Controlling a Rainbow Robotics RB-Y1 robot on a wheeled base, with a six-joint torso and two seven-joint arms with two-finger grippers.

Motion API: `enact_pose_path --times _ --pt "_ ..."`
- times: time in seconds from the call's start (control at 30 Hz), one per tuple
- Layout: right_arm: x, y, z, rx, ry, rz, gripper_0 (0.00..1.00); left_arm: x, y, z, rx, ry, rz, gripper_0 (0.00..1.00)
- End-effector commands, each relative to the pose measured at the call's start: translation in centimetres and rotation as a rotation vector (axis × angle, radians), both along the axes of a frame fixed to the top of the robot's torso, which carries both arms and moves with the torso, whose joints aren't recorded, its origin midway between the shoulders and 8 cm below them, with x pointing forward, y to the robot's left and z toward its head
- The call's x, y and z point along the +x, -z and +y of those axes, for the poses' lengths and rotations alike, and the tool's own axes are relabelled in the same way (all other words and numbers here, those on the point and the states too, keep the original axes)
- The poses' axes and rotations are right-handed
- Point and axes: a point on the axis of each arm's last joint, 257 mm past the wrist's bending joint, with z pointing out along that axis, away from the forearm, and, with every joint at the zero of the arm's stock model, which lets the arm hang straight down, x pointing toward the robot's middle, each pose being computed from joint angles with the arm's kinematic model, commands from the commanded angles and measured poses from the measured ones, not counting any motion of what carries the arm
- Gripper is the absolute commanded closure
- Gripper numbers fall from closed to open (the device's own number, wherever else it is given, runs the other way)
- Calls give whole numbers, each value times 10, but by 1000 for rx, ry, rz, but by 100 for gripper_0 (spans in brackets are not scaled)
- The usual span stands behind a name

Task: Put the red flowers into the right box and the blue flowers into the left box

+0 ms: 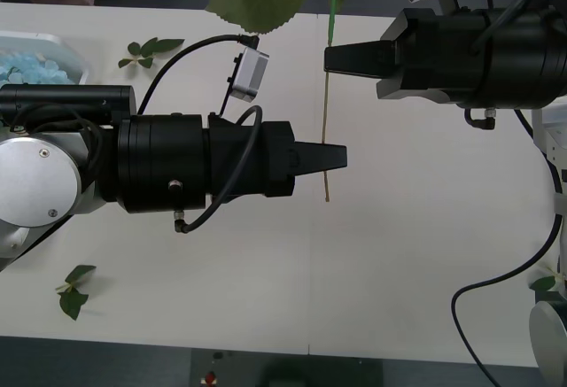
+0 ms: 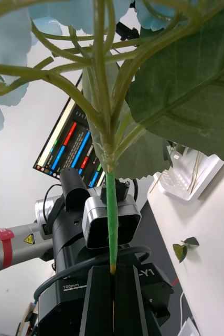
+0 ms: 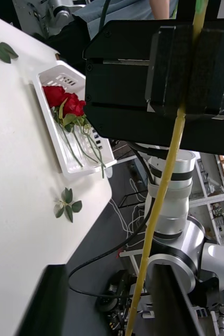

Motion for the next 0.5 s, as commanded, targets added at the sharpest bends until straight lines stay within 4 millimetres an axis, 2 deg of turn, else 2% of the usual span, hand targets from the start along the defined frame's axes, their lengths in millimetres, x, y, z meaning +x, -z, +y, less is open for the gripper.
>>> enact_pose_path --times 0.03,0.27,0.3,0.33,0.37,0.4,0.5 --pt "-5 -11 3 5 -11 -31 100 -3 -23 -12 -50 16 15 100" --pt "-5 -11 3 5 -11 -31 99 2 -26 -19 -73 6 14 100" --pt "-5 -11 3 5 -11 -31 81 2 -26 -19 -74 7 13 100" --pt "-5 -11 3 5 -11 -31 48 2 -26 -19 -72 7 11 100" --pt "-5 -11 3 5 -11 -31 34 2 -26 -19 -72 7 11 100" --pt "-5 -11 3 5 -11 -31 1 3 -27 -19 -72 5 9 100" --pt "-5 -11 3 5 -11 -31 0 4 -27 -17 -71 1 4 100"
